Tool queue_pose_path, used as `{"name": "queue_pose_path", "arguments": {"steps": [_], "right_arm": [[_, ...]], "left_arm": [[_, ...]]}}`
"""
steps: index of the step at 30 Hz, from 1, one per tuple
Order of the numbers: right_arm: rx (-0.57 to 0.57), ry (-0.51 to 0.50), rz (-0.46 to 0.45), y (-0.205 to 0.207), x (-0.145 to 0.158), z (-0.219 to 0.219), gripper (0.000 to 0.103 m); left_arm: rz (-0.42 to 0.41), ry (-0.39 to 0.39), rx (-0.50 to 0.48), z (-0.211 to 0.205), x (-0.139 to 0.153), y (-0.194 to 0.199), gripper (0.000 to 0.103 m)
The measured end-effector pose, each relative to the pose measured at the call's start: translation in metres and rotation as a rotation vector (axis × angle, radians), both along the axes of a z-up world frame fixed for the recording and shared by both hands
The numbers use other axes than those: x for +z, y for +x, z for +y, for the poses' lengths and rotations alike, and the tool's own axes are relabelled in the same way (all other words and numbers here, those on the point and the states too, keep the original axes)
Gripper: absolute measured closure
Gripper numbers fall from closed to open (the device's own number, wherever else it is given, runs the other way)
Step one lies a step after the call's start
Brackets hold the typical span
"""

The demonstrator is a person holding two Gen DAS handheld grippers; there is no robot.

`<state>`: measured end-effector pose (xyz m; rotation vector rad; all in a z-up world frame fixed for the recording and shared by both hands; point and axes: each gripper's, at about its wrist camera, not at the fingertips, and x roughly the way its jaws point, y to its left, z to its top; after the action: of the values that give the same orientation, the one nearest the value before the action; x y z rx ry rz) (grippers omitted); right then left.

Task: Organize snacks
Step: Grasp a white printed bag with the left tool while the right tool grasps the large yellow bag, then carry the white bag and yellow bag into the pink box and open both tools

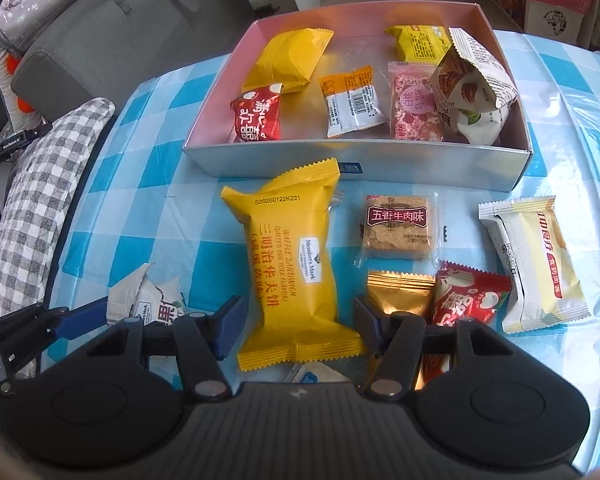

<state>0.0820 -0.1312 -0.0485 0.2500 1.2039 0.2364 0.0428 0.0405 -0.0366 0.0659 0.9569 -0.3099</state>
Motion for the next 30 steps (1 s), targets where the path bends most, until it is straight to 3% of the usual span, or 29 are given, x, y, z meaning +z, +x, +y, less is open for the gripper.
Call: {"name": "queue_pose_path", "arguments": {"steps": [20, 22, 30], "right_arm": [[-0.002, -0.032, 0.012, 0.011, -0.01, 0.017, 0.063], [0.004, -0.028, 0.008, 0.011, -0.008, 0.017, 0.07], [0.016, -0.027, -0.035, 0.006, 0.007, 0.018, 0.072]], "left_arm": [[0.001, 0.004, 0.02, 0.0, 0.001, 0.005, 0.061], [-0.002, 0.006, 0.021, -0.001, 0.002, 0.004, 0.061], [-0.011, -0.006, 0.029, 0.002, 0.008, 0.003, 0.062]]}}
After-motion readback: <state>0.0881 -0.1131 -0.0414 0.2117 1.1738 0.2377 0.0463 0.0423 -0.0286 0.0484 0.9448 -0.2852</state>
